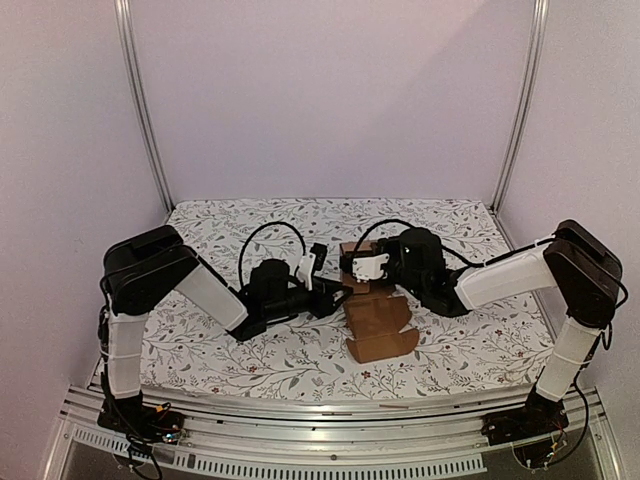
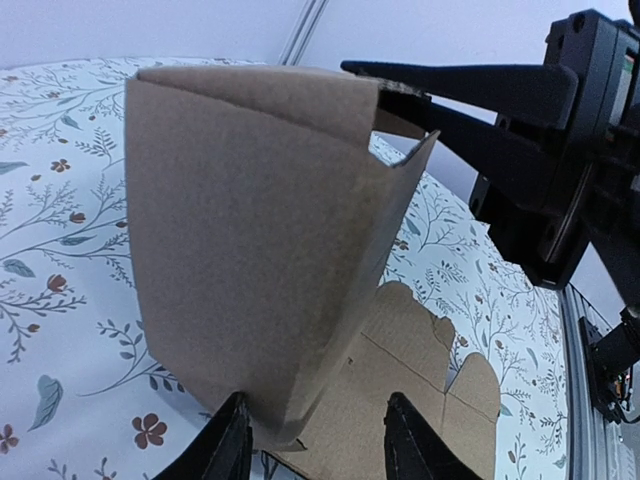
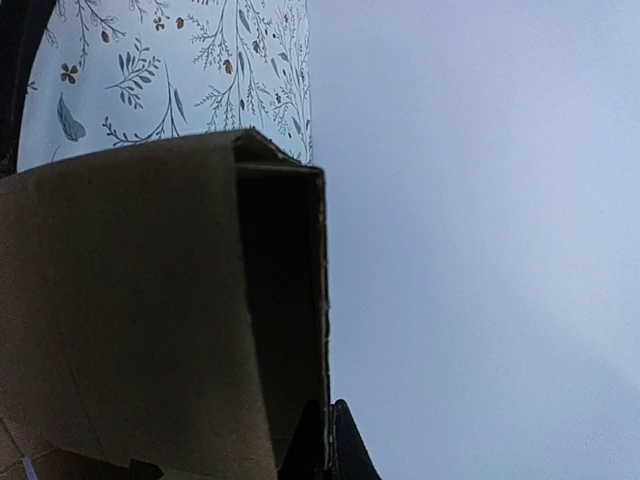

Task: Fold the paper box

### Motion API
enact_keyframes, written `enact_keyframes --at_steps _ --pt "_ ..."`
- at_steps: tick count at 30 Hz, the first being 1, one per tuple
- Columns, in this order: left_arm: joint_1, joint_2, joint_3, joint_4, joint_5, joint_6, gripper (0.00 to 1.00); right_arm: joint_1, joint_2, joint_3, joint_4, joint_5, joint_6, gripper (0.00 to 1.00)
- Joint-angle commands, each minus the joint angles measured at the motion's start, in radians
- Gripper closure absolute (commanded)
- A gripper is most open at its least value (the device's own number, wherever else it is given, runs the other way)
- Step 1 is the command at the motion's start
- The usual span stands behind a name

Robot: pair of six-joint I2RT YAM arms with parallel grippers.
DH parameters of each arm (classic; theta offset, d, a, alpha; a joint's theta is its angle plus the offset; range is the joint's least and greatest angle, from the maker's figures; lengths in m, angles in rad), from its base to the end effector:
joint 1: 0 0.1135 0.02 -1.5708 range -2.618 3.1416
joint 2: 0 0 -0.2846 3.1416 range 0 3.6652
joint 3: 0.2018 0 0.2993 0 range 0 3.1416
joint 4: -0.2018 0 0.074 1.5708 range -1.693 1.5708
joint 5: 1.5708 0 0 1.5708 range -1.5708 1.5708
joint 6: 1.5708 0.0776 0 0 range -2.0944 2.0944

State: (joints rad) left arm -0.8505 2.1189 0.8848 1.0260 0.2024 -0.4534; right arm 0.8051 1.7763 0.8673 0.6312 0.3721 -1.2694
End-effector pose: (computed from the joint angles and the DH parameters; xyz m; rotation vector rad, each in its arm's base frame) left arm 0.2973 -0.3625 0.0685 0.5310 1.8417 -1.0940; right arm 0.3296 0.3022 0.1575 -1.4694 1.1753 -0.6647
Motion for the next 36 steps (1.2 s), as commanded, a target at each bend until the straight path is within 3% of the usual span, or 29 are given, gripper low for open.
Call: enact_keyframes --at_steps 1,6,11,24,29,36 --pt "0.023 -0.004 0.003 -0.007 0.027 0.005 0.55 0.009 0.025 -0.006 -0.014 -0.007 0.005 1.0" --pt "0.046 -0.016 -0.019 -0.005 0.04 0.005 0.55 0.009 0.05 0.021 -0.051 0.003 0.01 1.0" --pt "0.059 -0.017 -0.046 0.016 0.034 -0.016 0.55 0.007 0.096 0.029 0.127 0.051 0.011 1.0" --pt "0.085 -0.029 -0.061 0.05 0.087 -0.04 0.55 0.016 0.102 -0.058 0.349 0.017 -0.089 1.0" --pt "0.085 -0.042 -0.076 0.012 0.096 -0.031 0.59 0.012 0.087 -0.02 0.223 0.033 -0.043 1.0" --pt "0.095 -0.085 -0.194 0.098 0.063 -0.05 0.65 0.0 0.045 0.022 0.061 -0.007 0.026 1.0"
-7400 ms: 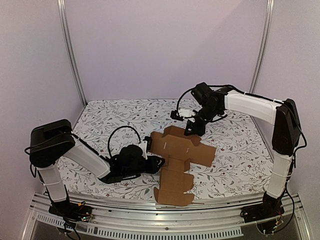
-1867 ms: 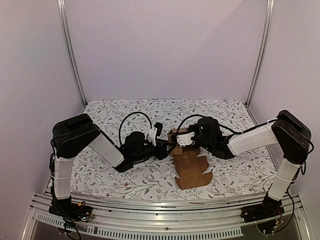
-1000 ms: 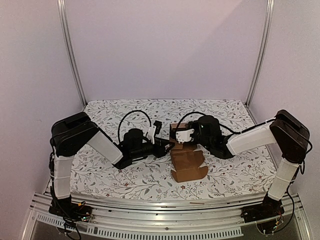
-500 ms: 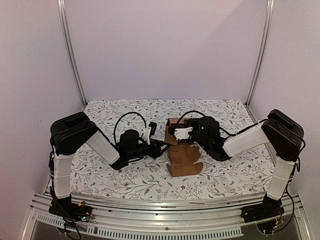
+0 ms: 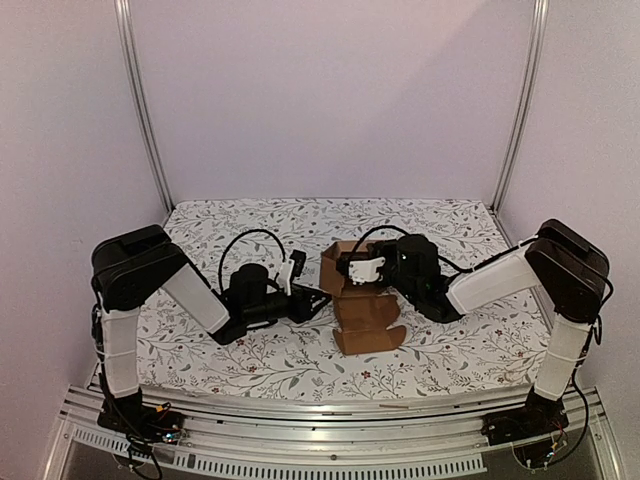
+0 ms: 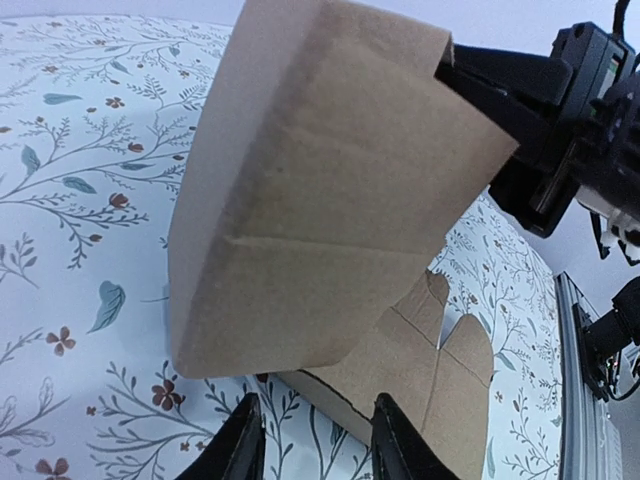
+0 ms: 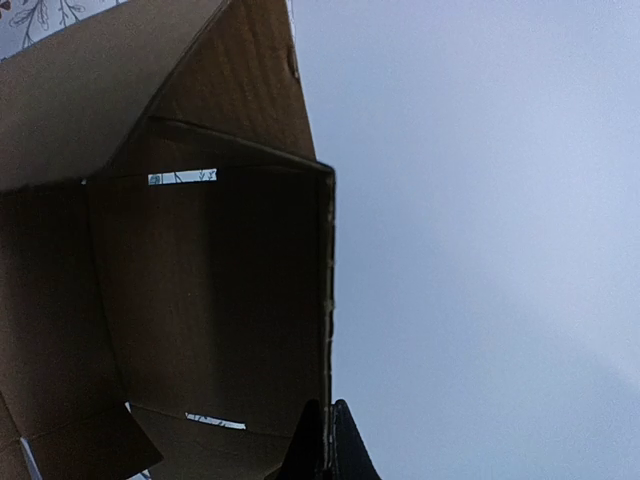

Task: Fold the paper box

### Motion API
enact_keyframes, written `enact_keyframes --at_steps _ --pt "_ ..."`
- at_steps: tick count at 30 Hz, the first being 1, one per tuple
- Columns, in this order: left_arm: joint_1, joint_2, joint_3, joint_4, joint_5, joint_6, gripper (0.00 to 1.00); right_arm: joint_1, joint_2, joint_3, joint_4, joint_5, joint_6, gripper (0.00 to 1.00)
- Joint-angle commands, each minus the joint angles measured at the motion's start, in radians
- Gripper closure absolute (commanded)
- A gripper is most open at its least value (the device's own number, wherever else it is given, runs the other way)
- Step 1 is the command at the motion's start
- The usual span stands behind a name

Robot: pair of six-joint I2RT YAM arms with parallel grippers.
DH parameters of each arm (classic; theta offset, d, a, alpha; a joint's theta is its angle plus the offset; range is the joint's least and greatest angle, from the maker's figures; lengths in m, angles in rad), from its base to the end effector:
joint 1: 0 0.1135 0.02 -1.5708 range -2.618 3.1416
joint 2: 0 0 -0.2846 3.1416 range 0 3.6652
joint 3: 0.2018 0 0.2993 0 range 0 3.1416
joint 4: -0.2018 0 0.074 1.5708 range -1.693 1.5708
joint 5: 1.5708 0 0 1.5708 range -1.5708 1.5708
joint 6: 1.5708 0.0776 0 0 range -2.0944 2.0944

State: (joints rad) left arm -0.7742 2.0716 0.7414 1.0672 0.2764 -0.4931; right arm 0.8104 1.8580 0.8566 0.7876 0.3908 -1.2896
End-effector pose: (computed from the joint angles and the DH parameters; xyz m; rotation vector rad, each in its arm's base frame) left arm 0.2914 -0.3146 0.0540 0.4838 1.9209 -1.1146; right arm 0.3327 0.3069 0.1409 -1.4172 1.1438 -0.6899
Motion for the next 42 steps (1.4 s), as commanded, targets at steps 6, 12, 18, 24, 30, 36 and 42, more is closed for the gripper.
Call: enact_keyframes --at_steps 6,12,18,24,30,36,42 --pt "0.031 -0.028 -0.066 0.072 -0.03 -0.022 0.67 -0.008 -0.018 0.031 -0.095 -0.023 0.045 1.0" --pt "0.047 -0.022 -0.071 0.076 -0.051 -0.033 0.67 -0.007 -0.025 -0.01 -0.015 -0.034 0.034 1.0" --pt "0.047 -0.032 -0.021 -0.083 -0.07 -0.022 0.68 -0.003 -0.026 -0.069 0.167 -0.036 -0.044 1.0" --pt "0.046 -0.008 0.054 -0.173 -0.083 -0.015 0.71 -0.002 -0.002 -0.055 0.215 -0.037 -0.062 1.0" --pt "0.031 0.042 0.122 -0.2 -0.065 -0.022 0.71 -0.012 0.061 -0.014 0.197 -0.026 -0.02 1.0" --pt "0.02 0.083 0.185 -0.245 -0.084 -0.026 0.71 -0.019 0.092 -0.018 0.197 -0.024 0.006 1.0" --pt "0.018 0.087 0.202 -0.272 -0.084 -0.019 0.71 -0.019 0.097 -0.053 0.215 -0.024 0.007 1.0"
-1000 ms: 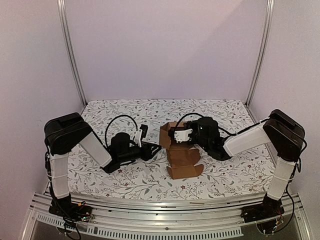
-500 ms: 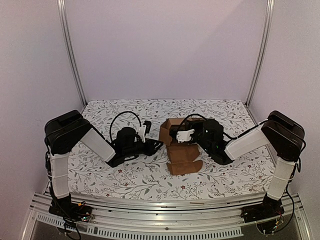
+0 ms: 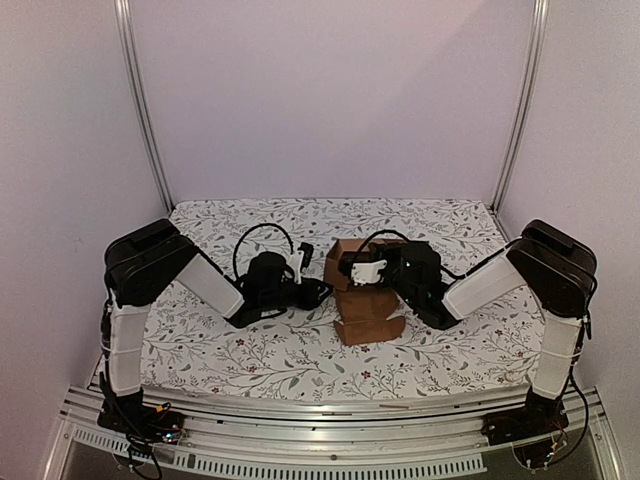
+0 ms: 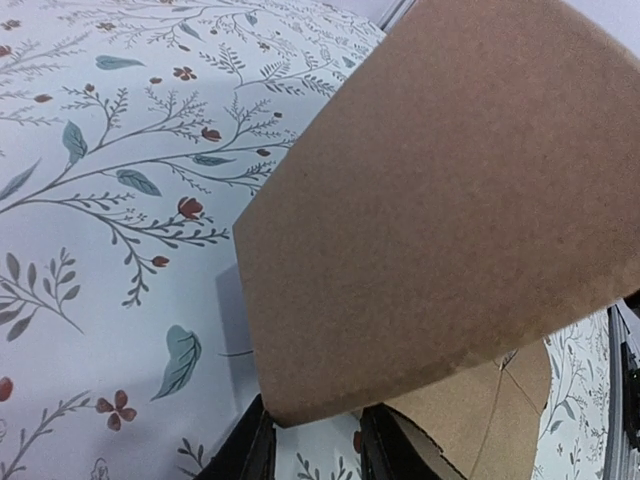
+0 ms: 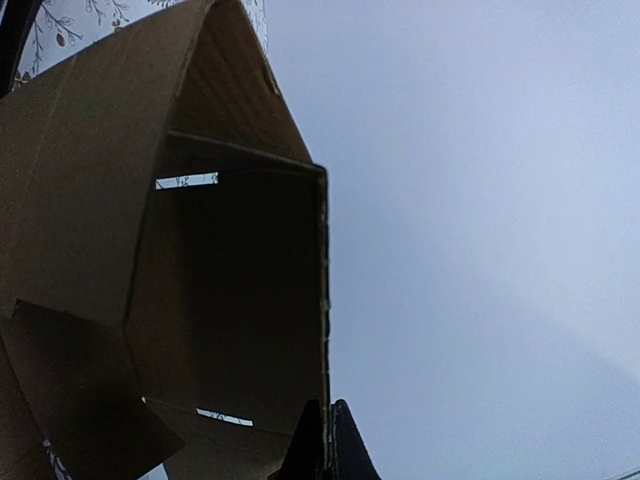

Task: Fold the paper box

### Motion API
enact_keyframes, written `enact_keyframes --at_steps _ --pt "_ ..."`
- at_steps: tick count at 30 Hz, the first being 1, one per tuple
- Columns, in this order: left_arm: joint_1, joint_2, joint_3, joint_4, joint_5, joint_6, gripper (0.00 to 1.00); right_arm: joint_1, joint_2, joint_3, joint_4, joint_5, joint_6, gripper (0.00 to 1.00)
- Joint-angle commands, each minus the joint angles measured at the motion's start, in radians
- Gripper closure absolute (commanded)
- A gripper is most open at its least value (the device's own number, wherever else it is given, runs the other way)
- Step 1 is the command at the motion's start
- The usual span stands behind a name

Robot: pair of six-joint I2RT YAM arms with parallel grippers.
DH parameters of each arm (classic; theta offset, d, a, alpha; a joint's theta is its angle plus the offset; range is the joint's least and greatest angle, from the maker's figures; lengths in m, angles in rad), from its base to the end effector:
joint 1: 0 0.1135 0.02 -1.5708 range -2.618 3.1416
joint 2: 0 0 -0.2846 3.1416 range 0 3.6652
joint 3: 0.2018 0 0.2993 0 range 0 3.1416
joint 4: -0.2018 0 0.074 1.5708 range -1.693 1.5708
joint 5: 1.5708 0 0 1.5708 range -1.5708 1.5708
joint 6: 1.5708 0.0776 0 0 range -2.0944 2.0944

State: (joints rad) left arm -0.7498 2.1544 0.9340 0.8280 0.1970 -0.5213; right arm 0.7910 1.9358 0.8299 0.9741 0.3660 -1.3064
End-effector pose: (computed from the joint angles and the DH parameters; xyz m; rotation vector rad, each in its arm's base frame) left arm 0.3354 -0.3331 0.0388 0.3766 2.0670 -0.9985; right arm 0.3375 0.3018 0.1249 -1.3520 1.0998 -0.6920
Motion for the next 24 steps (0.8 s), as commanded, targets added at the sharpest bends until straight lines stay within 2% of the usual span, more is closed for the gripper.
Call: enact_keyframes --at_steps 1,6,11,14,20,24 --pt "-0.006 -0.012 -0.004 -0.031 0.001 0.015 0.69 0.001 0.029 -0.034 0.047 0.001 0.011 1.0" --pt "0.002 -0.144 -0.083 -0.06 0.013 0.074 0.66 -0.001 0.06 -0.057 0.112 0.0 -0.025 1.0" --pt "0.008 -0.223 -0.101 -0.139 0.002 0.137 0.65 0.0 0.061 -0.077 0.143 -0.005 -0.032 1.0" --pt "0.016 -0.219 -0.079 -0.17 -0.008 0.153 0.65 0.0 0.068 -0.088 0.169 -0.004 -0.043 1.0" --pt "0.009 -0.131 0.032 -0.213 0.085 0.181 0.62 0.0 0.058 -0.095 0.171 0.001 -0.039 1.0" --pt "-0.008 -0.078 0.098 -0.238 0.089 0.206 0.62 0.0 0.038 -0.097 0.144 0.003 -0.028 1.0"
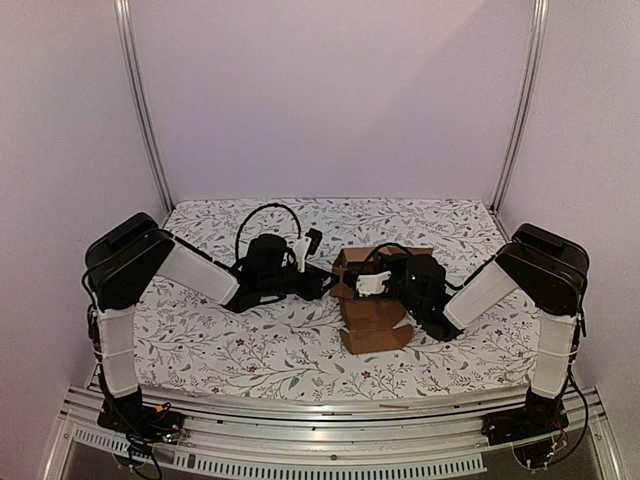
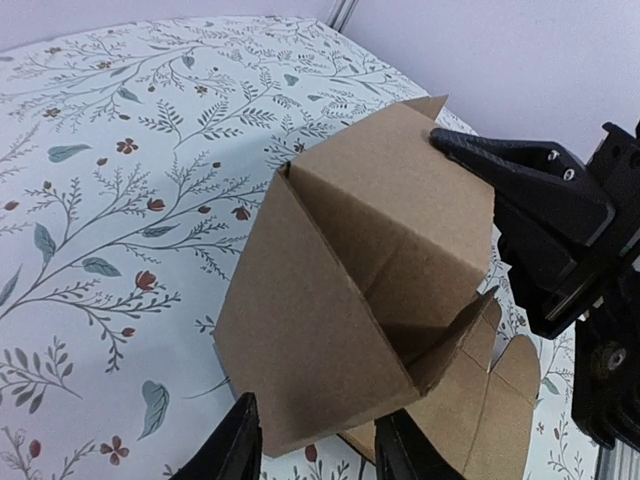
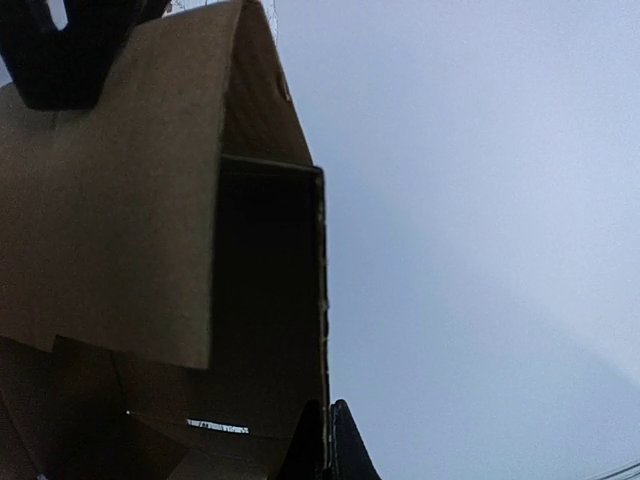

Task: Fold the paper box

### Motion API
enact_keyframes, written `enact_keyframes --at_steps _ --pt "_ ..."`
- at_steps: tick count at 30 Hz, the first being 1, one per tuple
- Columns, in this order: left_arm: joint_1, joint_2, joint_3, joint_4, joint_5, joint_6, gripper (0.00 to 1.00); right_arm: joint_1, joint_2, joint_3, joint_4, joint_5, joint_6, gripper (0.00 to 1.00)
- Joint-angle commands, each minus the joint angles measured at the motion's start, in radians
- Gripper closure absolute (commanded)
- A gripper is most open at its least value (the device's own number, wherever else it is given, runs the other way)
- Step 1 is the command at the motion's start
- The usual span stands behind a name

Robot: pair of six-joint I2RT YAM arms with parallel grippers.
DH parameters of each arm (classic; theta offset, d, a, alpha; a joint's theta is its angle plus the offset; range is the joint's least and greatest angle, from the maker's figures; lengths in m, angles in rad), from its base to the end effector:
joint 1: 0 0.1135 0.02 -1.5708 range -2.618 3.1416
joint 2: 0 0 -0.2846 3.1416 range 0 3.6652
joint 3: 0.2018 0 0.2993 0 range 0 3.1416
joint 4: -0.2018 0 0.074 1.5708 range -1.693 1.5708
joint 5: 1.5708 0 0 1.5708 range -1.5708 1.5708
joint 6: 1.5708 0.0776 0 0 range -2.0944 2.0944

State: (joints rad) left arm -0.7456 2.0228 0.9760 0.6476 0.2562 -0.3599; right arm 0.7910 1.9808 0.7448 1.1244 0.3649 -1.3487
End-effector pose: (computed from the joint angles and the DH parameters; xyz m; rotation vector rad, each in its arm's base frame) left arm 0.3395 -0.3403 0.0877 0.5732 2.0076 -0.9527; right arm 0.3235 0.2877 0.1010 -1.3599 1.0652 -0.7218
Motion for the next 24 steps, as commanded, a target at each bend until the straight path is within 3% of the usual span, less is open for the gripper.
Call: enact_keyframes --at_steps 1,9,13,19,24 --pt "-0.018 0.064 0.076 -0.057 0.027 0.048 0.62 0.0 -0.014 -0.01 -0.015 0.005 0.021 1.0" --pt "-0.088 0.133 0.141 -0.005 -0.104 0.095 0.59 0.006 -0.05 -0.01 -0.095 0.02 0.065 1.0" --pt "-0.105 0.147 0.121 0.102 -0.202 0.115 0.59 0.008 -0.076 -0.005 -0.17 0.028 0.079 1.0" --pt "-0.117 0.169 0.075 0.289 -0.329 0.134 0.59 0.008 -0.18 0.062 -0.476 0.024 0.2 1.0" --pt "-0.129 0.197 0.105 0.289 -0.364 0.159 0.59 0.008 -0.203 0.112 -0.646 0.039 0.273 0.99"
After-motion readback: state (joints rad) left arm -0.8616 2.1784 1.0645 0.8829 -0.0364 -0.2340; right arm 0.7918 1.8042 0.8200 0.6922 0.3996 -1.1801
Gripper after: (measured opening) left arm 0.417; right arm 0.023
